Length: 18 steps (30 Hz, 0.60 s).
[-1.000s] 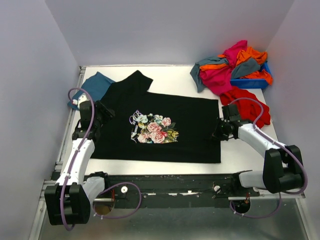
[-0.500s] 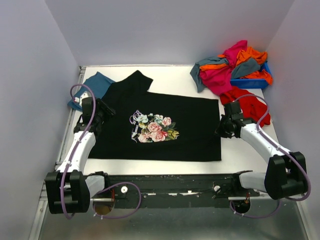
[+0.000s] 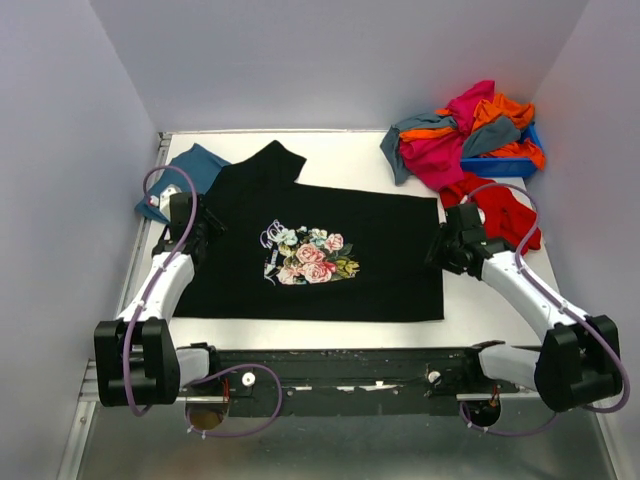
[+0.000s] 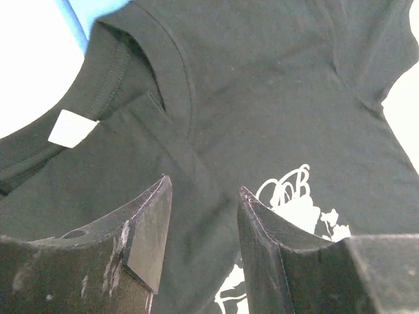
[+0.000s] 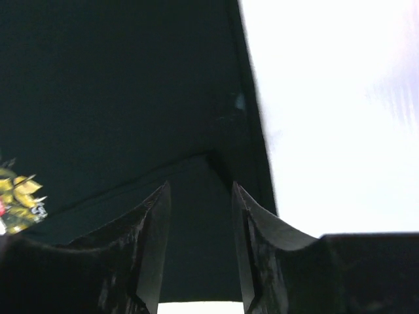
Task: Fold and stack the t-shirts
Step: Fold the flattened tshirt in 1/3 of the way
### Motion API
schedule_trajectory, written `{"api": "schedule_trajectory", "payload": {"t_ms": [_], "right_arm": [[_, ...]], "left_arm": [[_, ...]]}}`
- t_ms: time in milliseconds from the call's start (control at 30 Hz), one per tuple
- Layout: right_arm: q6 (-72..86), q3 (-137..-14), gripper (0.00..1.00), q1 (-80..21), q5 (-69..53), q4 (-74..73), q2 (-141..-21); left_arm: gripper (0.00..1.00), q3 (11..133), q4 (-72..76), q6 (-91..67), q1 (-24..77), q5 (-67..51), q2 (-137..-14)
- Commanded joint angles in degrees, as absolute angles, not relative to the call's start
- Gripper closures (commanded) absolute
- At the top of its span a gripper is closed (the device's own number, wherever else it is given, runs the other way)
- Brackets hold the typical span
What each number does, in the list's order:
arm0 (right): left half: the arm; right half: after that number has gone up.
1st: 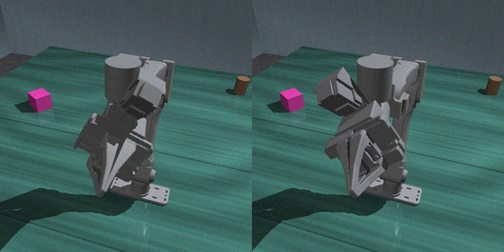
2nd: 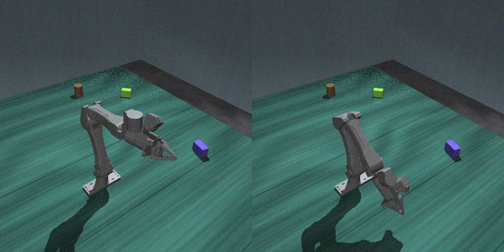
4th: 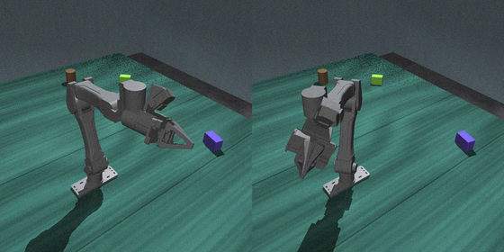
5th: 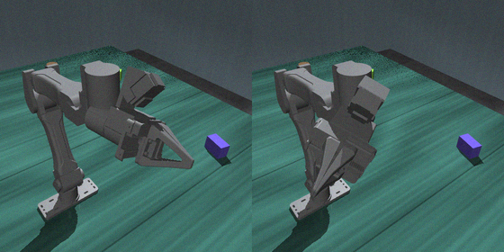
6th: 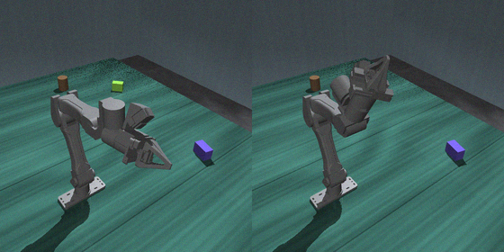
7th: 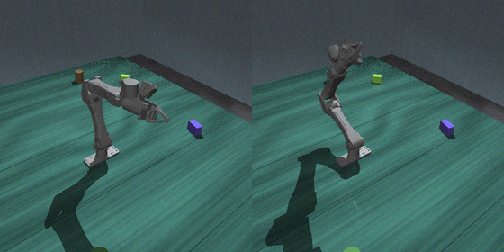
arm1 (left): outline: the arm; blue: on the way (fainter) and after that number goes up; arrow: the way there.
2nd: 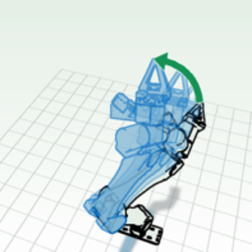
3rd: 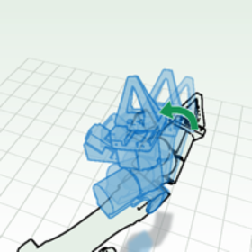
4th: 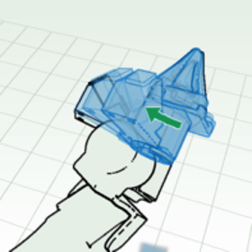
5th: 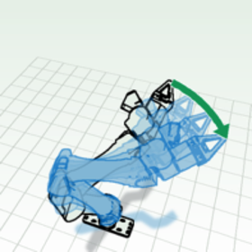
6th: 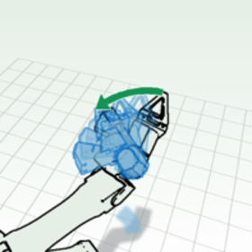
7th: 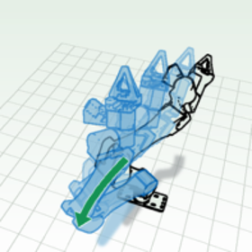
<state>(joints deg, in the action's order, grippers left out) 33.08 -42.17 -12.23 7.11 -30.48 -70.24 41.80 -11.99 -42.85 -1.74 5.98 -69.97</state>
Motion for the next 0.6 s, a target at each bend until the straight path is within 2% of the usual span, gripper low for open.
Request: {"api": "schedule_trajectory", "payload": {"t_ms": [0,133,300,567], "right_arm": [[31.5,-48.8,0.49,-19.2,11.8,-28.5,-69.7],[34.9,-56.0,0.54,-27.1,5.4,-24.7,-79.9],[38.1,-64.5,0.56,-39.5,3.8,-18.7,-90.6],[44.4,-77.8,0.59,-45.6,-5.5,-12.5,-105.9]], "left_arm": [[0.45,44.4,-11.2,-40.7,-1.8,13.7,-68.8],[0.45,43.6,-8.0,-37.8,-1.8,15.0,-68.5],[0.44,41.8,-5.2,-34.5,-2.4,15.5,-68.6],[0.45,43.0,-2.0,-33.0,-5.9,11.4,-74.3]]}}
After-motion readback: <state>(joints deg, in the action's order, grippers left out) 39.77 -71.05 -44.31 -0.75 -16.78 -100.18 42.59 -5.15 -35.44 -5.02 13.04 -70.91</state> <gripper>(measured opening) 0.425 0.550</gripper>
